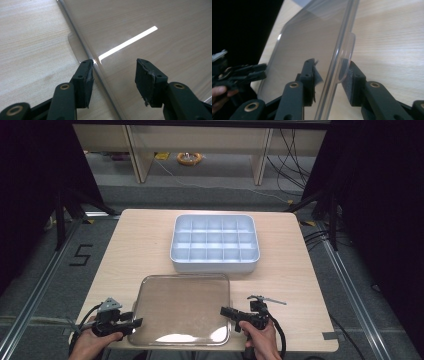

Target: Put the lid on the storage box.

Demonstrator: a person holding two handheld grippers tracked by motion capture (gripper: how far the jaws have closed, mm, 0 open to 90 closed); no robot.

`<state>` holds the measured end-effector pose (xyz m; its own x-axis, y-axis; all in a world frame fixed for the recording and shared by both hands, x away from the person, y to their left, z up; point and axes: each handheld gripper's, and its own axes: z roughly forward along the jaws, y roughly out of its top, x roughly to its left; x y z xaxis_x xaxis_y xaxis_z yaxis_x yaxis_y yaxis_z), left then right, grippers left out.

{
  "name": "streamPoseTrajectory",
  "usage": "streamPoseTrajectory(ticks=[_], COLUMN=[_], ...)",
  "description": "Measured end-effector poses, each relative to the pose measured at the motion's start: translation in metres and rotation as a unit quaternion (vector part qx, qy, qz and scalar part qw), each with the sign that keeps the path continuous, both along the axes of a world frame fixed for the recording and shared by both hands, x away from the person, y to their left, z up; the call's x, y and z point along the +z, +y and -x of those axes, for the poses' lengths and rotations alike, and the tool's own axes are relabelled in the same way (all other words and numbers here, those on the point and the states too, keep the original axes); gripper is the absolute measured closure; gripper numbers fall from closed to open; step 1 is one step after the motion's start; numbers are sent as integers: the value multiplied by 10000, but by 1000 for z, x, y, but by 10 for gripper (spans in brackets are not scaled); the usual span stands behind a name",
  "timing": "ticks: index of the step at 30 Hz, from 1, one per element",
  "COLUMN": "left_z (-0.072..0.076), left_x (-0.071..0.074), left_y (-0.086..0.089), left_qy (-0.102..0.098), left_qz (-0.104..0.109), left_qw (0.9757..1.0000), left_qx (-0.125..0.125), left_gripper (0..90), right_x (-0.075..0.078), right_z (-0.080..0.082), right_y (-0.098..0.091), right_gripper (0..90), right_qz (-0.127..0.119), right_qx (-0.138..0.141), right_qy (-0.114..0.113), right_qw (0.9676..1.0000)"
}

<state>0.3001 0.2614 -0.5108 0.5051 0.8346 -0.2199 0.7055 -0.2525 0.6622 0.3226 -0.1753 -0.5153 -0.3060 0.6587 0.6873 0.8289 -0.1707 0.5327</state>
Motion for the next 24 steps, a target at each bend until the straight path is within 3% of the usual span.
streamPoseTrajectory(ticks=[4,6,8,9,10,12,13,16,20,21,22,23,24], left_z=[-2,-7,-10,-12,-14,-16,-17,-16,-17,-17,-17,-18,-20], left_x=[-1,-1,-1,-1,-1,-1,-1,-2,-2,-2,-2,-3,-5], left_y=[-1,4,4,5,6,5,5,4,6,6,6,8,9], left_qy=[77,50,83,86,37,34,105,62,196,200,200,143,154], left_qz=[70,-72,43,63,-48,-27,90,91,427,460,460,414,622], left_qw=[9999,9999,9999,9999,10000,10000,9999,9998,9984,9982,9982,9985,9969], left_qx=[-76,-147,-74,-37,-60,24,84,134,311,324,324,333,467], left_gripper=[396,363,320,320,325,315,304,308,295,294,287,258,205], right_x=[3,5,6,6,5,5,5,9,26,30,30,33,34], right_z=[5,6,5,5,5,5,5,5,10,11,11,12,12], right_y=[-3,-4,-4,-4,-2,0,1,0,3,3,3,3,3], right_gripper=[679,700,704,704,704,703,703,702,703,702,702,700,702], right_qz=[-61,-27,-51,-51,-63,-26,-70,-30,-78,8,8,119,165], right_qx=[152,188,246,246,317,276,270,319,419,469,469,564,575], right_qy=[-146,-290,-307,-307,-315,-287,-302,-351,-648,-799,-799,-1035,-1079], right_qw=[9998,9994,9992,9992,9990,9992,9992,9989,9970,9957,9957,9930,9924])
